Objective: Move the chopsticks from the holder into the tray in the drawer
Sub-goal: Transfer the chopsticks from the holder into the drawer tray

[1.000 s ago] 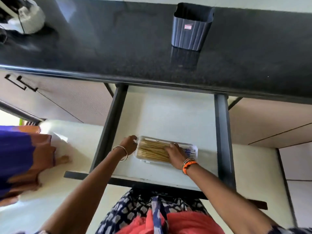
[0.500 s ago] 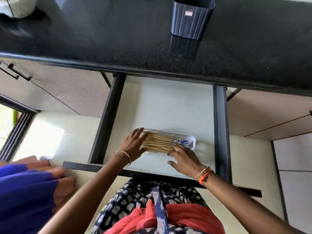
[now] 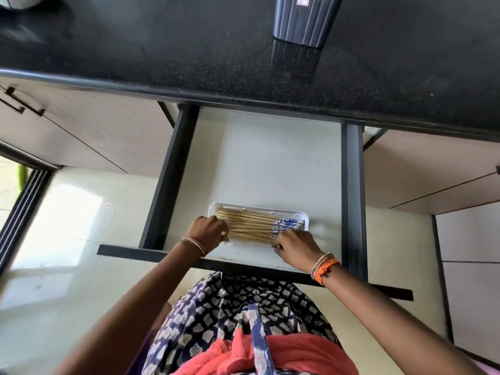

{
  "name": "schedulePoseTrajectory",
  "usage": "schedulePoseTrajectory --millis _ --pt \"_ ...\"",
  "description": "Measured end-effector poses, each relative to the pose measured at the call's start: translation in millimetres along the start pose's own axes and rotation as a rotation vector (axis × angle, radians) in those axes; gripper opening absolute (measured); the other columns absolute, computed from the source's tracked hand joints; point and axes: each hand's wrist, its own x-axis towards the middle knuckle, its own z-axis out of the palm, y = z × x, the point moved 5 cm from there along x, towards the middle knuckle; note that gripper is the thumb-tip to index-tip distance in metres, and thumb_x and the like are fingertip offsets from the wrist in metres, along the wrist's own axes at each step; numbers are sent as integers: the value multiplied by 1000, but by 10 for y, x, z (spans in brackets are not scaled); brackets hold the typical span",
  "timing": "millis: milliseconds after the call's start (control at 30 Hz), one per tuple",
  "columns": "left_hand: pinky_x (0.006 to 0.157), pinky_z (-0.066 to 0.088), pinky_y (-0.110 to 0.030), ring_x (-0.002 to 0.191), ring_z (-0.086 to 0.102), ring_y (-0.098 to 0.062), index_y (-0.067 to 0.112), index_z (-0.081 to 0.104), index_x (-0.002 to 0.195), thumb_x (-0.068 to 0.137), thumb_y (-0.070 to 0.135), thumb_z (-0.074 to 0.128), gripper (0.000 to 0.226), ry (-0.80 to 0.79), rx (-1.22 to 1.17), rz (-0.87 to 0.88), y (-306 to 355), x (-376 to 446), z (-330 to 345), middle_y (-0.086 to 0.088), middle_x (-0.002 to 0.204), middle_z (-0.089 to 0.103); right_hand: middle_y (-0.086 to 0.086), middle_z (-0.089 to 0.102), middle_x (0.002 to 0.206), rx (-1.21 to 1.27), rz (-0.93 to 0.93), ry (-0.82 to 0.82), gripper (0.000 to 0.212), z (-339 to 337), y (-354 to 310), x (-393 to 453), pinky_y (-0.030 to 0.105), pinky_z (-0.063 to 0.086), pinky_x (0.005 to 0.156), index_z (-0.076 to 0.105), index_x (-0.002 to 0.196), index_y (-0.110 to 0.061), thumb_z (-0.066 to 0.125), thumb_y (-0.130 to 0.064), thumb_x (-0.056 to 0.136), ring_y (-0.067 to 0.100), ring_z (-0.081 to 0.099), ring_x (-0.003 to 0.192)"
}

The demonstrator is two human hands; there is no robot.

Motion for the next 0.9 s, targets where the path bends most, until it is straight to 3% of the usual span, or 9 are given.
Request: schedulePoseTrajectory --millis 167,300,433,533,600,667,767,900 --pt "76 50 -33 97 65 -31 23 70 97 86 29 55 20 -37 -38 -57 -113 -30 28 -10 103 71 0 77 96 27 22 34 16 9 -3 -41 25 50 74 75 96 -18 63 -23 87 20 70 87" --pt "79 53 -37 95 65 -33 24 69 94 87 23 52 19 -72 -191 -43 -86 -62 -28 -10 104 71 3 74 96 75 72 56 16 -53 -65 -130 28 47 67 71 93 -18 58 -28 89 23 68 89" --pt "73 48 -30 90 66 -28 27 70 91 87 28 55 16 11 -342 21 -10 -267 -157 -5 97 73 1 73 91 178 114 103 23 -166 -238 -372 28 48 62 69 92 -20 55 -39 90 22 68 84" --pt "75 49 -25 87 68 -19 28 72 91 82 38 64 16 -57 -475 147 109 -545 -194 1 93 76 -5 73 99 219 92 59 28 -241 -458 -625 27 49 64 69 101 -27 60 -48 84 16 67 87" --pt "80 54 -29 89 69 -17 27 73 95 78 41 68 22 -108 -464 209 160 -732 -174 1 96 76 -3 73 106 106 61 95 29 -247 -623 -783 27 47 68 67 109 -26 64 -40 84 17 67 93" --pt "81 55 -36 92 68 -22 26 71 101 77 35 70 26 -43 -412 214 173 -856 -169 -2 99 76 1 74 102 -17 42 197 24 -232 -773 -889 29 52 72 67 110 -21 63 -20 86 20 68 92" --pt "77 53 -35 94 67 -32 25 70 102 80 27 66 23 87 -311 211 223 -942 -181 -8 100 74 4 74 86 -129 82 259 22 -186 -890 -933 31 54 67 69 93 -14 58 1 83 22 69 81" --pt "75 50 -35 97 63 -38 29 68 107 82 24 62 26 145 -214 178 256 -928 -224 -13 104 71 6 75 83 -134 145 322 27 -195 -886 -888 35 57 65 71 86 -13 56 6 74 27 69 82"
